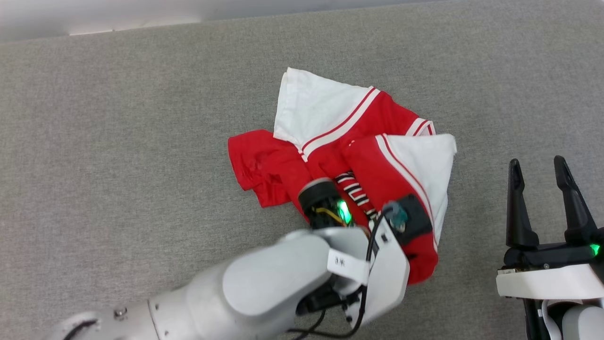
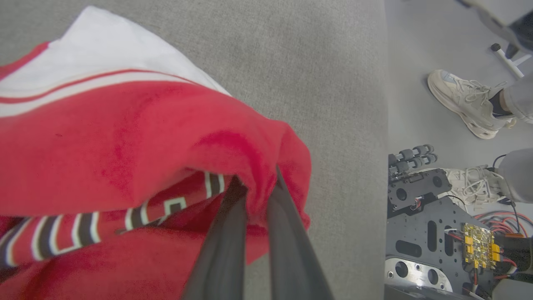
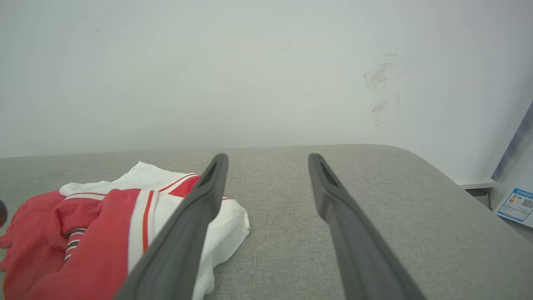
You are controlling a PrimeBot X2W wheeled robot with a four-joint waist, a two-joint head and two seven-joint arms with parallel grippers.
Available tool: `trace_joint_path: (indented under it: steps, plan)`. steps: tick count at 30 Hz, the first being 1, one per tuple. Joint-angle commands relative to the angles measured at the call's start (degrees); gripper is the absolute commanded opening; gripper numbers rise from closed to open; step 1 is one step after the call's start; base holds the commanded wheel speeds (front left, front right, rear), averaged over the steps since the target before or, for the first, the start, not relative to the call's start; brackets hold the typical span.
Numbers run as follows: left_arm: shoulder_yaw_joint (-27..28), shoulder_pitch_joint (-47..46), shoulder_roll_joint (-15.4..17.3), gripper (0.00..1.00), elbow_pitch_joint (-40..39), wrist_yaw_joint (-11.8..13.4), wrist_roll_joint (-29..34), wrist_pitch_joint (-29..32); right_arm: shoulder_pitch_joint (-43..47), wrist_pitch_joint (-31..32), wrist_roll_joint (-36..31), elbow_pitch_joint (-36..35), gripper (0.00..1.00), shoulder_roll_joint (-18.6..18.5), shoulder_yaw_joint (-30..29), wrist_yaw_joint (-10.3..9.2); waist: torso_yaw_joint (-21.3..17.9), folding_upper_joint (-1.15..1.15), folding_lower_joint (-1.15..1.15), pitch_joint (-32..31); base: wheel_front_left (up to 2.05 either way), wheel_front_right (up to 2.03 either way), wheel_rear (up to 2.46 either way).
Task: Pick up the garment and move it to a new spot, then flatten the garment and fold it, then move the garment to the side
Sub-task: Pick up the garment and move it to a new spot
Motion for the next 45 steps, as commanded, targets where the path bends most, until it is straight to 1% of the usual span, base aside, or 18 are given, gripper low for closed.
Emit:
trace_joint_path:
  steps: [1, 4, 6, 7, 8, 12, 15, 16, 18, 20, 23, 25, 28, 32, 33, 35, 38, 45]
  plan:
    - [0.24, 0.82, -0.20, 0.00, -0.30, 0.03, 0.47, 0.16, -0.13, -0.14, -0.06, 0.07, 1.00, 0.19, 0.05, -0.02, 0.02, 0.00, 0.00, -0.02, 0.00, 0.00, 0.00]
    - [0.21, 4.38, -0.69, 0.00, -1.46, 0.03, 1.38, 1.76, 0.03, -0.14, -0.16, 0.19, 1.00, 0.19, -0.22, -0.02, 0.51, 0.00, 0.00, -0.28, 0.00, 0.00, 0.00]
    - [0.25, 5.07, -0.61, 0.00, -1.46, 0.03, 1.86, 1.21, 0.34, -0.14, -0.38, 0.37, 1.00, 0.19, -0.31, -0.02, 1.12, 0.00, 0.00, -0.83, 0.00, 0.00, 0.00]
    - [0.23, 4.91, -0.65, 0.34, -1.31, 0.03, 2.31, 0.09, 0.60, -0.14, -0.57, 0.44, 1.00, 0.19, -0.34, -0.02, 1.47, 0.00, 0.00, -1.24, 0.00, 0.00, 0.00]
    - [0.22, 4.38, -0.77, 1.00, -0.92, 0.03, 2.57, -2.07, 0.92, -0.14, -0.72, 0.50, 1.00, 0.19, -0.38, -0.02, 1.85, 0.00, 0.00, -1.76, 0.00, 0.00, 0.00]
    - [0.34, 2.82, -1.02, 1.00, 1.50, 0.03, 2.83, -11.83, 2.12, -0.14, -0.97, 1.02, 1.00, 0.18, -0.67, -0.02, 3.23, 0.00, 0.00, -4.69, 0.00, 0.00, 0.00]
    - [1.52, 2.59, -0.88, 1.00, 4.02, 0.10, 3.76, -18.39, 3.44, -0.14, -1.29, 1.25, 1.00, 0.18, -0.96, -0.02, 4.36, 0.00, 0.00, -7.39, 0.00, 0.00, 0.00]
    - [2.13, 2.75, -0.78, 1.00, 4.67, 0.59, 4.23, -20.57, 4.02, -0.14, -1.26, 1.31, 1.00, 0.18, -1.14, -0.02, 4.77, 0.00, 0.00, -8.31, 0.00, 0.00, 0.00]
    - [3.66, 3.34, -0.21, 1.00, 5.82, 2.66, 5.51, -24.67, 4.95, -0.14, -1.30, 1.38, 1.00, 0.18, -1.35, -0.02, 5.49, 0.00, 0.00, -9.81, 0.00, 0.00, 0.00]
    - [5.32, 4.28, 0.38, 1.00, 6.70, 5.58, 6.93, -28.88, 5.91, -0.14, -1.30, 1.43, 1.00, 0.17, -1.50, -0.02, 6.25, 0.00, 0.00, -11.23, 0.00, 0.00, 0.00]
    - [8.34, 6.09, 1.94, 1.00, 7.86, 10.78, 8.60, -34.96, 6.99, -0.14, -1.32, 1.49, 1.00, 0.17, -1.54, -0.02, 7.14, 0.00, 0.00, -12.86, 0.00, 0.00, 0.00]
    - [10.18, 7.72, 3.11, 1.00, 8.18, 14.25, 9.84, -36.99, 7.73, -0.14, -1.29, 1.47, 1.00, 0.17, -1.64, -0.02, 7.67, 0.00, 0.00, -13.69, 0.00, 0.00, 0.00]
    - [13.86, 10.83, 4.65, 1.00, 7.00, 19.17, 11.61, -38.18, 8.43, -0.14, -1.23, 1.26, 1.00, 0.17, -1.89, -0.02, 8.39, 0.00, 0.00, -14.54, 0.00, 0.00, 0.00]
    - [21.47, 17.42, 6.69, 1.00, 1.56, 24.98, 15.56, -38.39, 9.22, -0.14, -1.31, 1.06, 1.00, 0.17, -2.10, -0.02, 9.23, 0.00, 0.00, -15.16, 0.00, 0.00, 0.00]
    - [29.41, 25.09, 7.75, 1.00, -3.83, 28.89, 20.17, -38.33, 9.76, -0.14, -1.22, 1.13, 1.00, 0.17, -2.31, -0.02, 9.86, 0.00, 0.00, -15.84, 0.00, 0.00, 0.00]
    - [33.24, 29.30, 7.92, 1.00, -5.96, 30.06, 22.21, -38.34, 10.18, -0.14, -1.08, 1.27, 1.00, 0.17, -2.32, -0.02, 10.13, 0.00, 0.00, -16.13, 0.00, 0.00, 0.00]
    - [38.06, 34.73, 7.56, 1.00, -8.15, 30.49, 24.86, -38.35, 10.38, -0.14, -0.79, 1.42, 1.00, 0.17, -2.40, -0.02, 10.55, 0.00, 0.00, -16.51, 0.00, 0.00, 0.00]
    - [47.30, 44.57, 5.41, 1.00, -10.43, 28.64, 30.23, -38.35, 11.30, -0.14, -0.12, 1.78, 1.00, 0.17, -2.12, -0.02, 10.88, 0.00, 0.00, -17.27, 0.00, 0.00, 0.00]
